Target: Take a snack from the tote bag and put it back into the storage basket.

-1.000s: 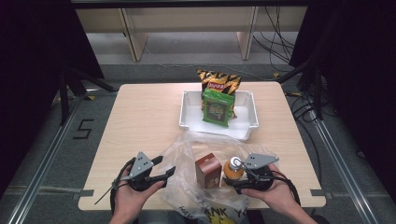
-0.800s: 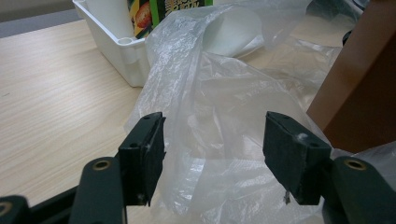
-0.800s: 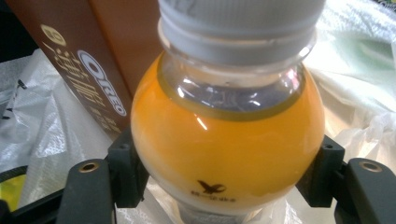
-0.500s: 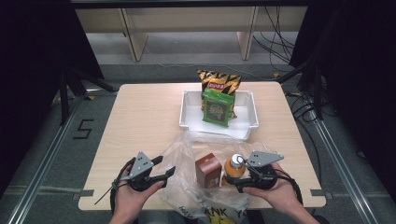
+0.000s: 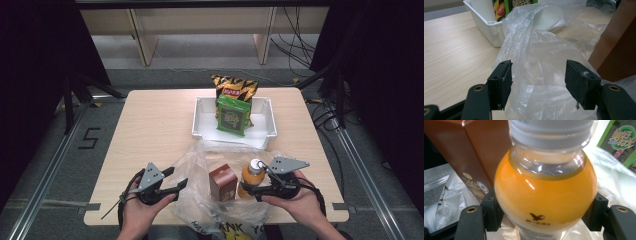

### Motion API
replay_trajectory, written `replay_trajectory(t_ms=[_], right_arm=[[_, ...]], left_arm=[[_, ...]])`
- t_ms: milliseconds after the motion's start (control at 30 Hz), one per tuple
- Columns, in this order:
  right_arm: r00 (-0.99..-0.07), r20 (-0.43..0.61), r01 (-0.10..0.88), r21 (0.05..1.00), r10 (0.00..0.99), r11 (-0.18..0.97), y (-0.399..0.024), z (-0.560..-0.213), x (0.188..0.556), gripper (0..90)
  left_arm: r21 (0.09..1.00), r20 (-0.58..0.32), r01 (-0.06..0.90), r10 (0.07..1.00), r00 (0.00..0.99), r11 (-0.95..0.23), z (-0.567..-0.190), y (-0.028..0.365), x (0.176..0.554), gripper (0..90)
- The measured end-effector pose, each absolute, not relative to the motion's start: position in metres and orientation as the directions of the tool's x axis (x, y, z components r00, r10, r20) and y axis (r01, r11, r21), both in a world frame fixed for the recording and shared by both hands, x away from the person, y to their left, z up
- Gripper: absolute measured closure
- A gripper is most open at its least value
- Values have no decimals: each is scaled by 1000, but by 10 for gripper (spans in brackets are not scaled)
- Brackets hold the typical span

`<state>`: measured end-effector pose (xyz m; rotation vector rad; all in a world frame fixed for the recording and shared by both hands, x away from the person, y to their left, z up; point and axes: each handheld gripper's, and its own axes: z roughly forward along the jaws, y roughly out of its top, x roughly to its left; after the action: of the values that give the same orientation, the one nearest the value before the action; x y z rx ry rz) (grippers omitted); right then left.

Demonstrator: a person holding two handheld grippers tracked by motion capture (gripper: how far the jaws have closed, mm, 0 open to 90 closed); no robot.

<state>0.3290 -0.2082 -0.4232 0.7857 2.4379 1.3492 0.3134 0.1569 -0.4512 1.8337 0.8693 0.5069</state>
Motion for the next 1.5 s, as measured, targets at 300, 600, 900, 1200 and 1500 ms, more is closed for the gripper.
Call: replay_trajectory(t_ms=[300,600,900,1200,1500], right_arm=[[-808,32,326,856,589,401,-210,-411,332,331],[-798,50,344,857,601,385,-210,-406,334,331],[-776,59,346,872,628,346,-209,-396,338,331],[-753,42,335,884,657,327,-210,-385,344,332],[-728,44,359,875,684,326,-210,-378,349,331]], left_arm=[[907,-44,345,762,646,-241,-450,157,312,381],[911,-52,340,756,652,-231,-451,157,314,381],[909,-48,343,758,650,-236,-450,156,313,381],[910,-44,339,755,654,-240,-450,157,314,381],[909,-44,340,757,652,-240,-450,156,313,381]])
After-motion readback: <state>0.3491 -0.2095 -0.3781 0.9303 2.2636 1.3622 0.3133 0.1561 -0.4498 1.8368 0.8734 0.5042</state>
